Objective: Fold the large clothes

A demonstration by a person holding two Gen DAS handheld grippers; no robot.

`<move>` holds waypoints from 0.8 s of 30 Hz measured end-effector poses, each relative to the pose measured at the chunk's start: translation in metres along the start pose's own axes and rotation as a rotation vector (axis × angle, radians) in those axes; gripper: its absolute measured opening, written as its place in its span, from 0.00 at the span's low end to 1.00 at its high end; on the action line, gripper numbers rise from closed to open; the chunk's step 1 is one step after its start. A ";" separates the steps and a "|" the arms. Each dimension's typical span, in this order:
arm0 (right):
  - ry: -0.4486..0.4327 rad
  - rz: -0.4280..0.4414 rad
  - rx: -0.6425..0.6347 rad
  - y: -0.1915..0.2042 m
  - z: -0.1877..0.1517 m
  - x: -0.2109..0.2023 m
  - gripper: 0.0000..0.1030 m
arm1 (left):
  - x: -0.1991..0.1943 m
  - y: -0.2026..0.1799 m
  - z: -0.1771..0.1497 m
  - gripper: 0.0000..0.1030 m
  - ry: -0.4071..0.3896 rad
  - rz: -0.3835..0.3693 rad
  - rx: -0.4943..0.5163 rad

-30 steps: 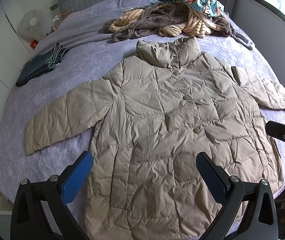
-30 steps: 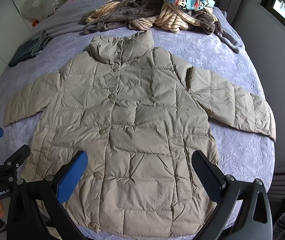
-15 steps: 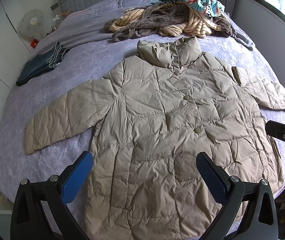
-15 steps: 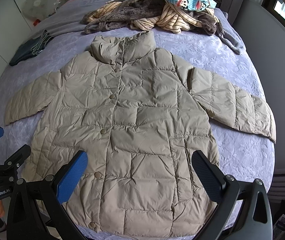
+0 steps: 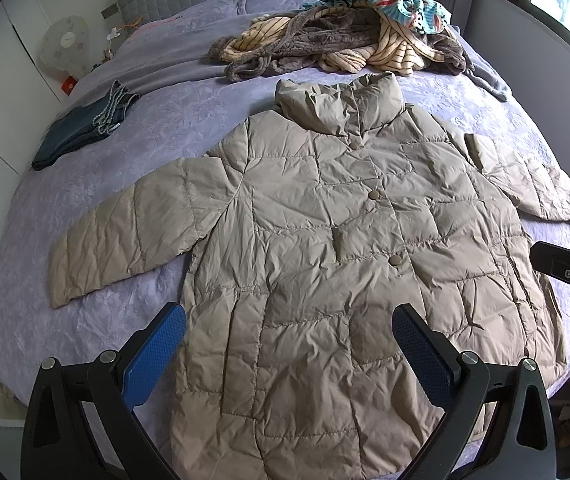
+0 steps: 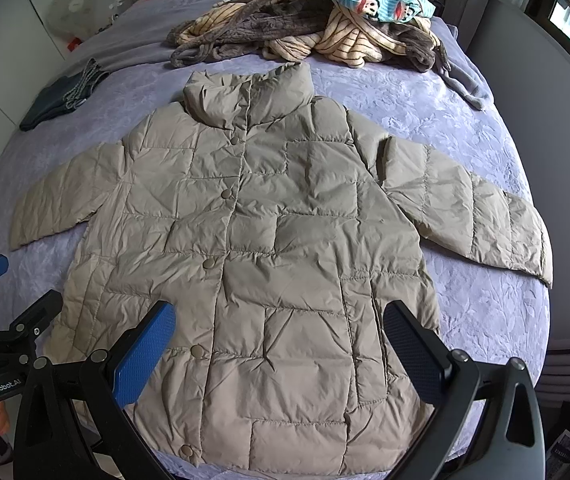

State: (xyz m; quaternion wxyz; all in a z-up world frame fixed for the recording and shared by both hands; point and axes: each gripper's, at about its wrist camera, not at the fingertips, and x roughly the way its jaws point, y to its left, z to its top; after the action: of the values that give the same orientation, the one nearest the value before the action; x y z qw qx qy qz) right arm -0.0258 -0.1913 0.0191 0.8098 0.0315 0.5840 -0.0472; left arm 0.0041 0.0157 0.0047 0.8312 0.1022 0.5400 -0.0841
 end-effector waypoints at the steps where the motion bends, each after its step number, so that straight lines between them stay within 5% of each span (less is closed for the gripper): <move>1: 0.000 0.000 0.001 0.000 0.000 0.000 1.00 | 0.000 0.000 0.000 1.00 0.001 -0.002 0.000; 13: 0.019 0.022 -0.016 0.020 0.001 0.018 1.00 | 0.033 0.053 -0.008 1.00 0.066 -0.062 -0.135; 19: 0.014 0.115 0.022 0.046 0.002 0.039 1.00 | 0.069 0.120 -0.014 1.00 0.074 -0.121 -0.292; 24: 0.139 0.182 0.020 0.085 0.004 0.074 1.00 | 0.121 0.196 -0.026 1.00 0.061 -0.270 -0.526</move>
State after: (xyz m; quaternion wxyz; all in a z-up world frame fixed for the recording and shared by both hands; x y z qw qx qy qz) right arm 0.0112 -0.1107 -0.0501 0.7678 0.0959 0.6330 0.0231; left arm 0.0792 0.2076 -0.1006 0.7939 -0.1872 0.5765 -0.0481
